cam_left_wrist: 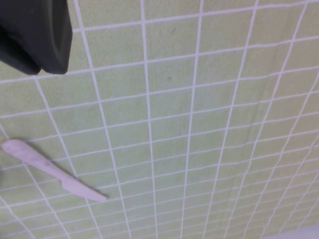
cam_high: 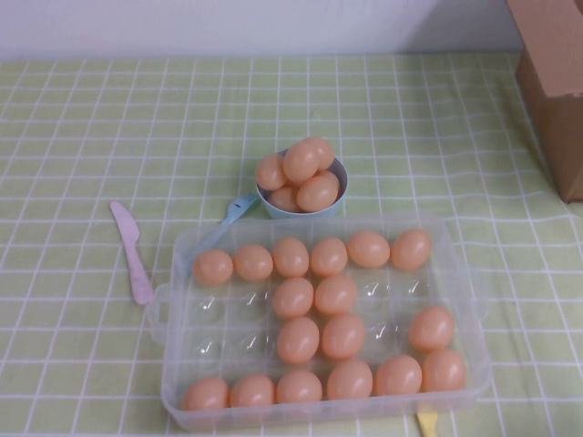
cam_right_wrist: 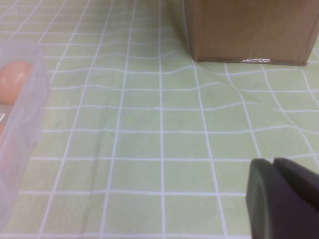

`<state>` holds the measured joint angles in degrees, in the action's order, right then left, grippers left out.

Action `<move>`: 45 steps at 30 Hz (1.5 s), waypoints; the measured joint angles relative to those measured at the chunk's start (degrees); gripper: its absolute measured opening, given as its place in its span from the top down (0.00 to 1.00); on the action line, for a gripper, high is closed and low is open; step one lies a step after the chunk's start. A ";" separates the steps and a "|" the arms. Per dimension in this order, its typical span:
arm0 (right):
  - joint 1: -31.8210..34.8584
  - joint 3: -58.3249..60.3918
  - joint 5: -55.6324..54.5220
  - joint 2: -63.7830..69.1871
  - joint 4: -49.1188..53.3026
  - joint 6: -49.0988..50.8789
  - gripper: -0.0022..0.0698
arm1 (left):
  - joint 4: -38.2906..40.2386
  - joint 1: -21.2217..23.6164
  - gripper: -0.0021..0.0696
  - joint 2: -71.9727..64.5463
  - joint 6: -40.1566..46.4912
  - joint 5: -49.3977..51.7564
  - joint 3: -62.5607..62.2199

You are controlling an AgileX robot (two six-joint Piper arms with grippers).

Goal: Take an egg out of the egg box

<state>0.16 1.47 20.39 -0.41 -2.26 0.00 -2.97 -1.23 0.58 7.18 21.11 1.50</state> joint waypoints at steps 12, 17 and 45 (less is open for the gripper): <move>0.00 0.00 0.40 0.00 -1.28 0.00 0.99 | 0.00 0.00 0.98 0.00 0.00 0.00 0.00; 0.00 0.00 0.40 0.00 -1.27 0.00 0.99 | 0.00 0.00 0.98 0.00 0.00 0.00 0.00; 1.36 0.00 0.55 0.00 -1.27 0.00 0.99 | 0.00 0.00 0.98 0.00 0.00 0.00 0.00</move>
<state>1.52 1.47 20.94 -0.41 -3.53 0.00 -2.97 -1.23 0.58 7.18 21.11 1.50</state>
